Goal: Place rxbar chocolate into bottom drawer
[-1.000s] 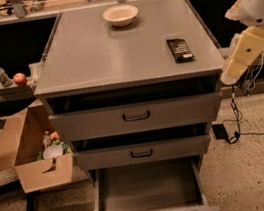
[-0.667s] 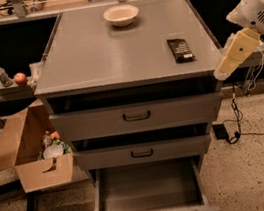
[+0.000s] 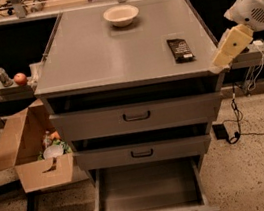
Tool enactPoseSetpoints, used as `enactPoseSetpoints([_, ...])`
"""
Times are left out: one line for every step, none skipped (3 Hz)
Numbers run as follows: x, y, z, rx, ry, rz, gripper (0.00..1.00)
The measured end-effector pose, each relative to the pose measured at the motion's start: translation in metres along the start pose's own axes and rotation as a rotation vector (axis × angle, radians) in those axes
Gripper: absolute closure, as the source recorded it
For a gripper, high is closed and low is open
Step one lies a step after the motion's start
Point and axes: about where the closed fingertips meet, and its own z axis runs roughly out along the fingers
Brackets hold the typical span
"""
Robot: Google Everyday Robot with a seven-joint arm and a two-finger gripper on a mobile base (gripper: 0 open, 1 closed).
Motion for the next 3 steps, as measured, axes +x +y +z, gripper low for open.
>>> enactPoseSetpoints([-0.01,-0.026,0.022,-0.005,-0.033,0.023,0.0])
enactPoseSetpoints([-0.02,-0.056,0.055,-0.021,-0.061,0.075,0.0])
enactPoseSetpoints([-0.026,-0.077,0.09,-0.028,-0.079,0.134,0.0])
